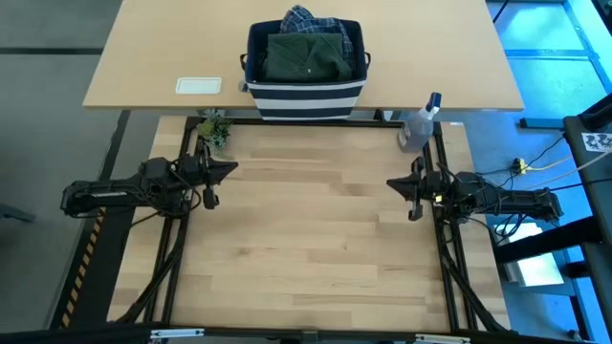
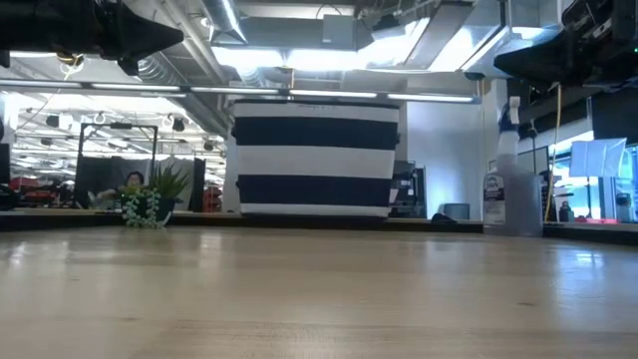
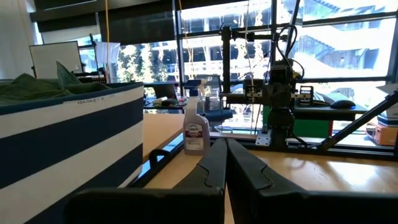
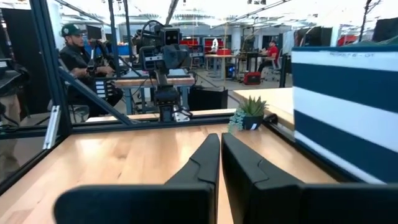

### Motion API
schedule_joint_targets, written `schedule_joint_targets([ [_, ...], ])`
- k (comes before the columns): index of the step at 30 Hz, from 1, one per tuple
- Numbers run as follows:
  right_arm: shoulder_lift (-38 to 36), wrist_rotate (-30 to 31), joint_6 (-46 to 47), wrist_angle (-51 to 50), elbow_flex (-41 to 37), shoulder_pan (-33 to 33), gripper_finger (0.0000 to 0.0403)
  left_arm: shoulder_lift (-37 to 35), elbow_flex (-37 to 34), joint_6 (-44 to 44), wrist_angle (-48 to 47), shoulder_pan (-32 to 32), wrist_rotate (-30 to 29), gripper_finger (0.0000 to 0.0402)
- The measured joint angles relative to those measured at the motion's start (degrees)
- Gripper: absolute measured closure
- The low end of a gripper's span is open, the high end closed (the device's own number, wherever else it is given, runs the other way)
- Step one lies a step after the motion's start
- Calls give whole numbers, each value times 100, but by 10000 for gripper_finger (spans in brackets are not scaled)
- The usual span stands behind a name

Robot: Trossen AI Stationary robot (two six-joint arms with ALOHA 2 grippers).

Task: Fold Laundry from Bin
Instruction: Fold the green polo shirt

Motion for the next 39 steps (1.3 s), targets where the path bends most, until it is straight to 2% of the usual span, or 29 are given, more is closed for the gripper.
schedule_joint_targets([
  [5, 373, -57, 95, 24, 79, 0, 384, 0, 0, -255, 29, 0, 0, 401],
  [9, 974, 211, 76, 117, 736, 0, 384, 0, 0, -293, 28, 0, 0, 401],
  [16, 2982, 758, -528, -385, 2565, -59, 384, 0, 0, -267, 29, 0, -2, 401],
  [23, 5024, 773, -772, -1548, 4679, -809, 384, 0, 0, -254, 28, 0, -2, 401],
  [27, 5817, 346, -771, -1974, 5688, -1312, 384, 0, 0, -254, 26, -1, -2, 401],
  [32, 6409, -393, -779, -1918, 6561, -1782, 384, 0, 0, -251, 26, 0, -2, 401],
  [39, 6879, -549, -748, -1611, 7112, -1834, 384, 0, 0, -249, 28, -2, -2, 401],
])
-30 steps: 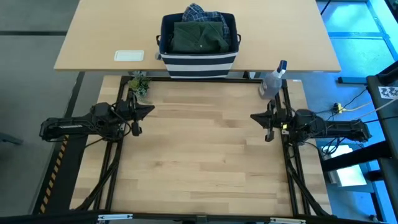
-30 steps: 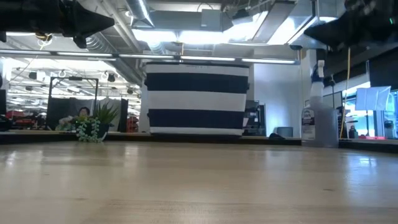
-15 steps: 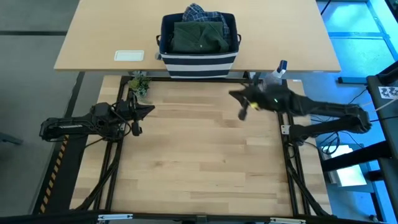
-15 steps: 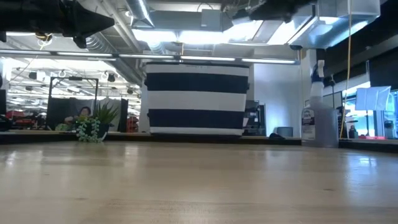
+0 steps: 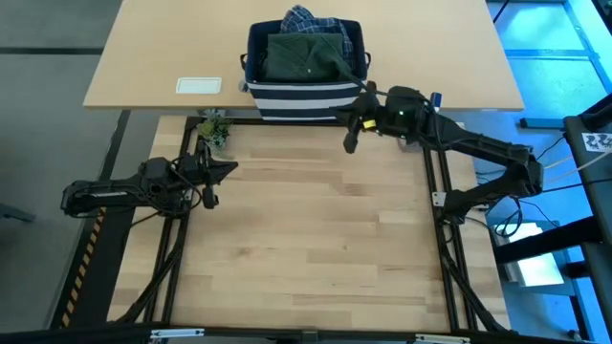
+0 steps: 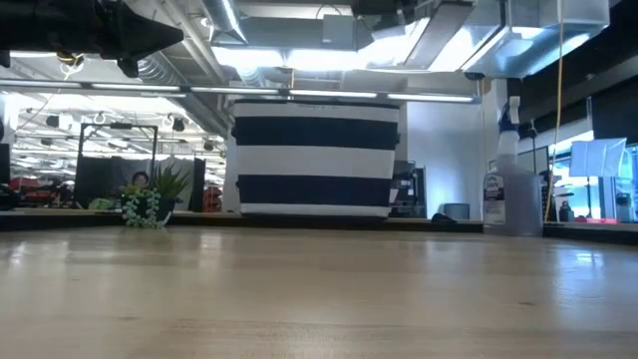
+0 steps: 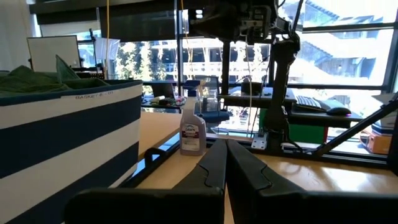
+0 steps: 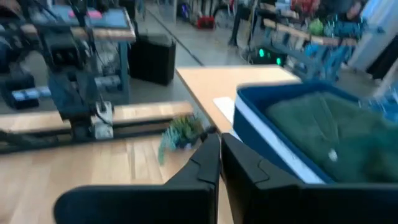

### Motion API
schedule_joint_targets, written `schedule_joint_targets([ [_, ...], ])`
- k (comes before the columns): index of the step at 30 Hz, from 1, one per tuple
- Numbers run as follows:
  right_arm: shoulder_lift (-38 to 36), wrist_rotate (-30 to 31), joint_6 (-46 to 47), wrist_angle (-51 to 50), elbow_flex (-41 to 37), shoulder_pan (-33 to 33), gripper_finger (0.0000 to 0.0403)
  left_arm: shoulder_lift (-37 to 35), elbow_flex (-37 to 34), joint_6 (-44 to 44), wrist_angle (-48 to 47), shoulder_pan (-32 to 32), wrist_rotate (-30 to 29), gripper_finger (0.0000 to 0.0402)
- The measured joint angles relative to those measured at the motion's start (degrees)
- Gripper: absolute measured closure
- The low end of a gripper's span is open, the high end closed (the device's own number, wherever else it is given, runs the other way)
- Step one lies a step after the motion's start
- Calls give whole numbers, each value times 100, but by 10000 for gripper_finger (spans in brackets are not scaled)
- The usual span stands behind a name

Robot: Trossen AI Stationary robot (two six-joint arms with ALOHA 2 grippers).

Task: Fold Laundry from Bin
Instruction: Fold the green polo shirt

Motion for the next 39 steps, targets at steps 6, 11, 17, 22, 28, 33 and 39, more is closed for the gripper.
schedule_joint_targets([
  [6, 201, -74, -192, 693, 18, -3, 384, 0, 0, 145, 1, 1, -2, 401],
  [11, 370, 347, -808, 1073, 18, -4, 384, 0, 0, 294, 4, 1, 0, 401],
  [17, 618, 356, -808, 1022, 18, -4, 384, 0, 0, 302, 2, 0, 0, 401],
  [22, 790, 598, -1109, 979, 14, -2, 384, 0, 0, 313, 15, 0, -18, 401],
  [28, 872, 1667, -1405, 1499, 36, -207, 384, -2, 2, 315, 27, -2, -270, 401],
  [33, 977, 1527, -1209, 1061, 508, -907, 384, -2, 2, 313, 24, -2, -274, 401],
  [39, 1493, 630, -796, 111, 1513, -1763, 384, -2, 2, 308, 24, 0, -275, 401],
])
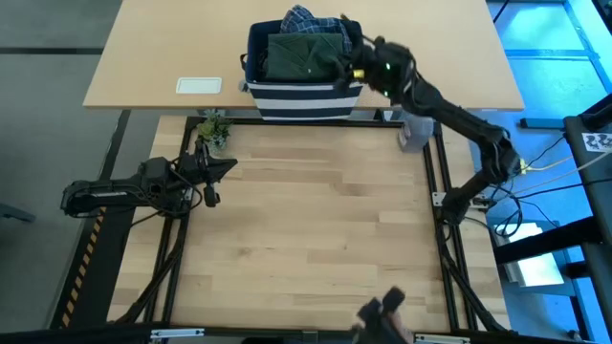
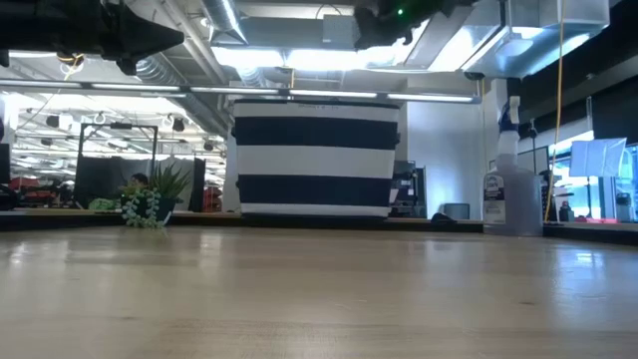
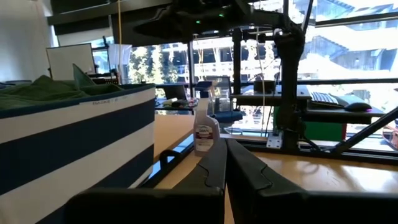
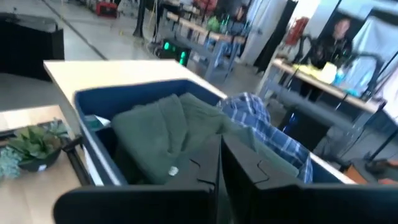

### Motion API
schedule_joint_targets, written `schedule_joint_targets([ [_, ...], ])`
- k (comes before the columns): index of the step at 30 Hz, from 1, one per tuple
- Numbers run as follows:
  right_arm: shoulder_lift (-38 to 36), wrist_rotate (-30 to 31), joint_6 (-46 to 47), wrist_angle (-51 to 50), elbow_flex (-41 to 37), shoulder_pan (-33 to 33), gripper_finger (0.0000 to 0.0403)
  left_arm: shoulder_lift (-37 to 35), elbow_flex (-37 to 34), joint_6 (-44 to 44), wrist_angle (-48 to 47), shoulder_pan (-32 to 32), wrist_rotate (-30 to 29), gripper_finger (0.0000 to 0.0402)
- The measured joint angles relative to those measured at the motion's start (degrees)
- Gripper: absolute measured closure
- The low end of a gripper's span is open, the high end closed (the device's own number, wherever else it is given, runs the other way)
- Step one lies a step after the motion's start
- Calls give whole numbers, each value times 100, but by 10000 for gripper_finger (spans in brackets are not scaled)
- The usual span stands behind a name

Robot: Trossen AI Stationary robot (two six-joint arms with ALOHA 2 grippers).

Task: Fold Laundry from Bin
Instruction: Fold the green polo shirt

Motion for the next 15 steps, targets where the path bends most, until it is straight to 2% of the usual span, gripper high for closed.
schedule_joint_targets([
  [5, 721, -149, -137, -919, 1059, -454, 382, 0, 0, 0, -4, 2, -4, 401],
  [8, 1181, -144, -362, -1436, 1611, -642, 361, 0, 0, 0, -6, 2, -4, 401],
  [11, 1583, -160, -462, -1788, 2086, -773, 311, 0, 0, -2, -6, 2, -6, 401],
  [15, 1973, -198, -548, -1793, 2403, -851, 225, 0, 0, -4, -6, 2, -7, 401],
])
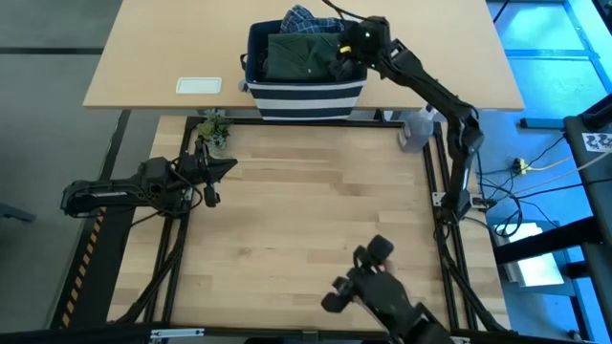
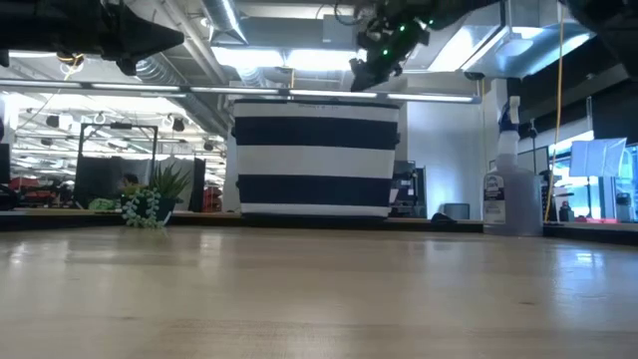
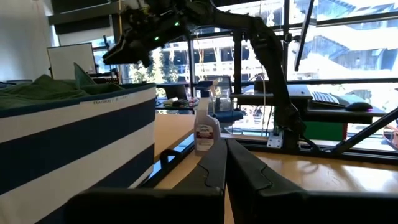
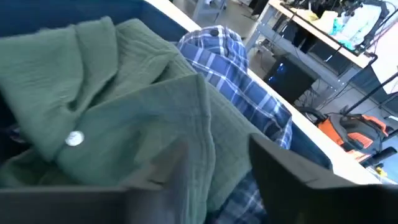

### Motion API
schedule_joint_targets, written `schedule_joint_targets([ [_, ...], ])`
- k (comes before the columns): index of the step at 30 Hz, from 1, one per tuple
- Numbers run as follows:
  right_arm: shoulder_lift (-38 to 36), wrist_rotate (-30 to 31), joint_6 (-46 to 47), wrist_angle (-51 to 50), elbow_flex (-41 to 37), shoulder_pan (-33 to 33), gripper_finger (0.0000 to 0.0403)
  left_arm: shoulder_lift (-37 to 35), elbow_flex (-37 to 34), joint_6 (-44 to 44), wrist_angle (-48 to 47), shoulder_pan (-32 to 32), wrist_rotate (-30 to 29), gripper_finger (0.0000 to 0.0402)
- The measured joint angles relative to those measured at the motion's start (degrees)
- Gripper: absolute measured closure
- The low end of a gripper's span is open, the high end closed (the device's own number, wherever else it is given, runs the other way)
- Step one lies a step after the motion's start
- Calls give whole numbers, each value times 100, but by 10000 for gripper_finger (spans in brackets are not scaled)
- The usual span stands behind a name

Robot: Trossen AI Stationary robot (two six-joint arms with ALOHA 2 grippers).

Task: Fold Laundry from Bin
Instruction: Fold the green polo shirt

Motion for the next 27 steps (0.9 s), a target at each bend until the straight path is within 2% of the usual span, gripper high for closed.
schedule_joint_targets([
  [3, 212, 4, -17, -40, 88, -25, 167, 0, 0, -1, -2, 0, 0, 401],
  [7, 420, 4, -15, -62, 94, -61, 118, 0, 0, -2, 0, 0, 0, 401],
  [10, 521, 39, 55, -59, 101, -105, 105, 1, 0, 0, -1, 0, -2, 401],
  [13, 542, -20, 89, -73, 110, -131, 112, 0, 0, 0, 0, 0, -2, 401],
  [16, 545, -24, 135, -93, 110, -138, 150, 0, 0, 0, 0, 0, -2, 401],
  [18, 545, -35, 131, -106, 110, -126, 193, 0, 0, 0, 2, 0, -4, 401],
  [24, 549, -238, 83, -141, 116, -127, 376, 0, 0, 0, 2, 0, -2, 401],
  [27, 565, -134, 22, -217, 313, -122, 387, 0, 0, 0, 0, 0, -2, 401],
])
